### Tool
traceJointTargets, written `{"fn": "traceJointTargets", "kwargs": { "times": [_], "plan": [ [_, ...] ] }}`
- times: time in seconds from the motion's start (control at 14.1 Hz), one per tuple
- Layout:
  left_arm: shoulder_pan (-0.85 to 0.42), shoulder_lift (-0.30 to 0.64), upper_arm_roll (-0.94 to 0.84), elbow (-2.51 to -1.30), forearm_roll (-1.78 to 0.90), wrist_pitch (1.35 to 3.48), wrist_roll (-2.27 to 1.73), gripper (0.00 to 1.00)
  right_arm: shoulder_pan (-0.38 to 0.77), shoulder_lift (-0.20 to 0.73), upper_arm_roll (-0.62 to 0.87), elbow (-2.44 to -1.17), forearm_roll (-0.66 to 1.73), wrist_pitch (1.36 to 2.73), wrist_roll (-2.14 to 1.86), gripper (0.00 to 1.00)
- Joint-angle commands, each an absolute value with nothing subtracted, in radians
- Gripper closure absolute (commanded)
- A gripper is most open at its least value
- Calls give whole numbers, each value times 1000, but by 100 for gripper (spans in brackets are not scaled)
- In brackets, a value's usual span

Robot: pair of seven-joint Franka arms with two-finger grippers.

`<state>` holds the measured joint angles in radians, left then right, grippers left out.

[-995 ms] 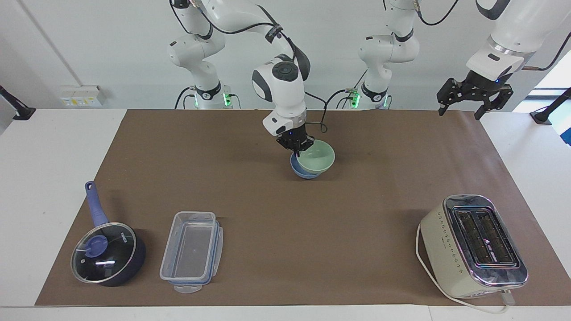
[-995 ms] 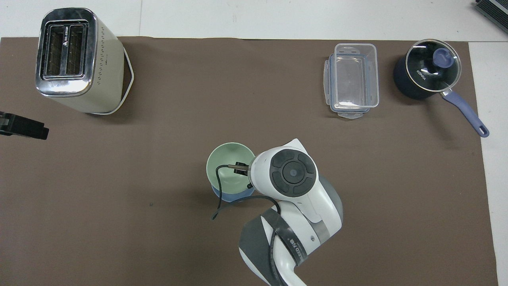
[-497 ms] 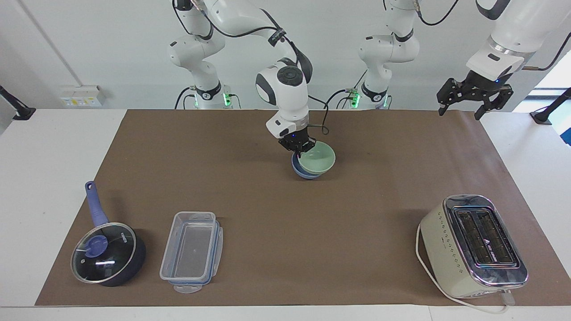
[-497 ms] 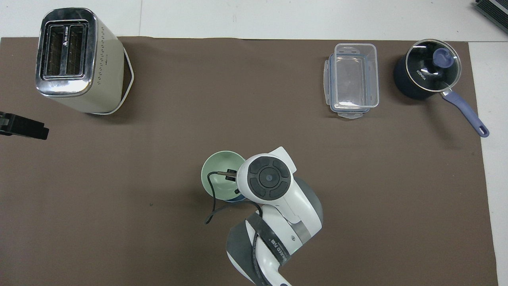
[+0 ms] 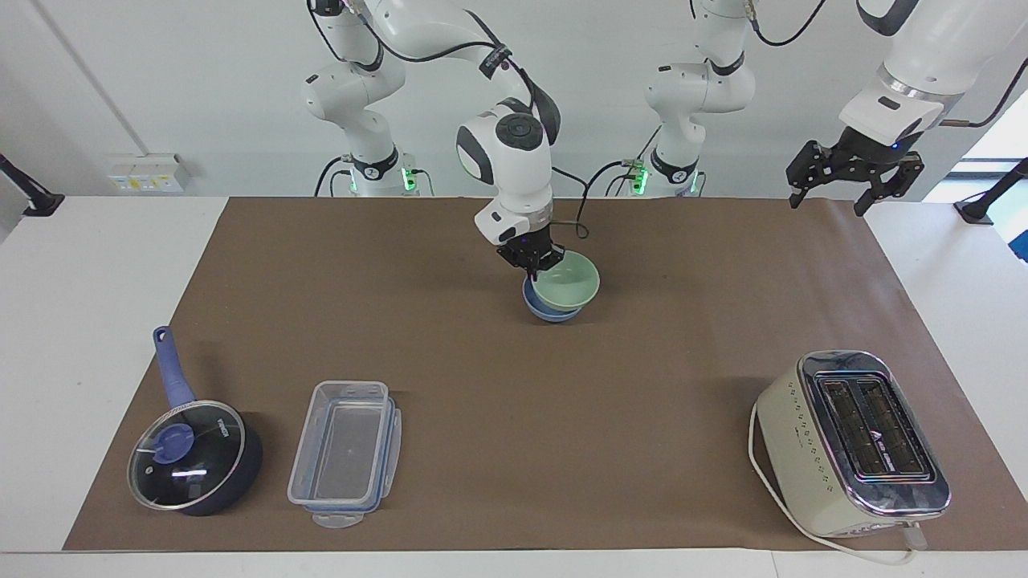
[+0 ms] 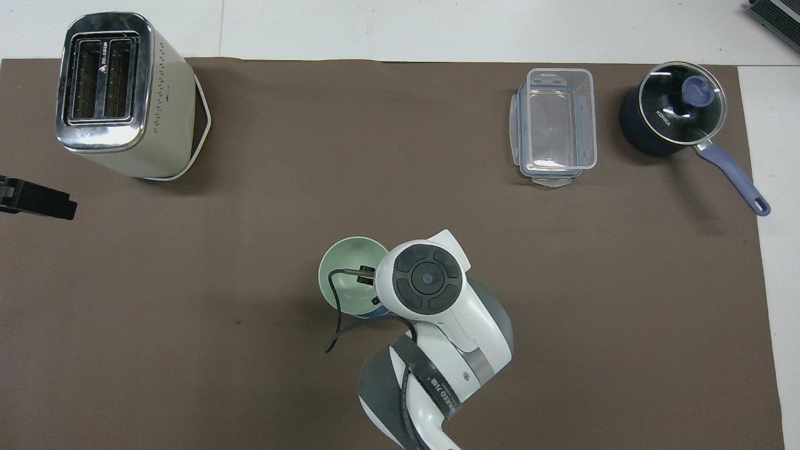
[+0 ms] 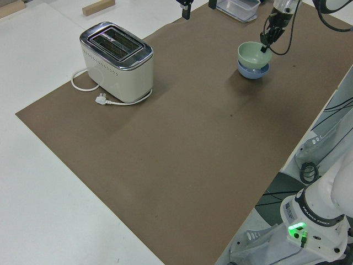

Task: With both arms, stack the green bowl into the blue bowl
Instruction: 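Open the right gripper and withdraw it from the stacked bowls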

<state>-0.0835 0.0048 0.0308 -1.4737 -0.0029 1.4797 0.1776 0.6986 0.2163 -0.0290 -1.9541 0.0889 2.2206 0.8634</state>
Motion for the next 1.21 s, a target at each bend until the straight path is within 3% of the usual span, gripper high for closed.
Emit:
{"fn": "traceJointTargets", "kwargs": {
  "times": [0.0, 0.5, 0.71, 0.85, 0.92, 0.99, 1.07, 1.14],
  "plan": [
    [-69, -14, 20, -1489, 14, 1471, 184, 0, 687, 193, -23, -1993, 75, 2227, 848, 100],
    [-69, -14, 20, -1489, 14, 1471, 184, 0, 683, 210, -23, -1994, 81, 2276, 847, 99],
    [-69, -14, 20, -1489, 14, 1471, 184, 0, 683, 212, -23, -2002, 86, 2278, 845, 86],
    [-69, -14, 20, -1489, 14, 1471, 184, 0, 683, 210, -23, -2002, 86, 2275, 845, 68],
    [-69, -14, 20, -1489, 14, 1471, 184, 0, 686, 210, -23, -1999, 81, 2267, 847, 51],
    [-69, -14, 20, -1489, 14, 1471, 184, 0, 687, 204, -23, -1997, 72, 2261, 847, 20],
    [-69, -14, 20, -1489, 14, 1471, 184, 0, 686, 196, -28, -1988, 72, 2253, 847, 0],
    [-69, -14, 20, -1489, 14, 1471, 184, 0, 681, 177, -32, -1987, 69, 2250, 845, 0]
  ]
}}
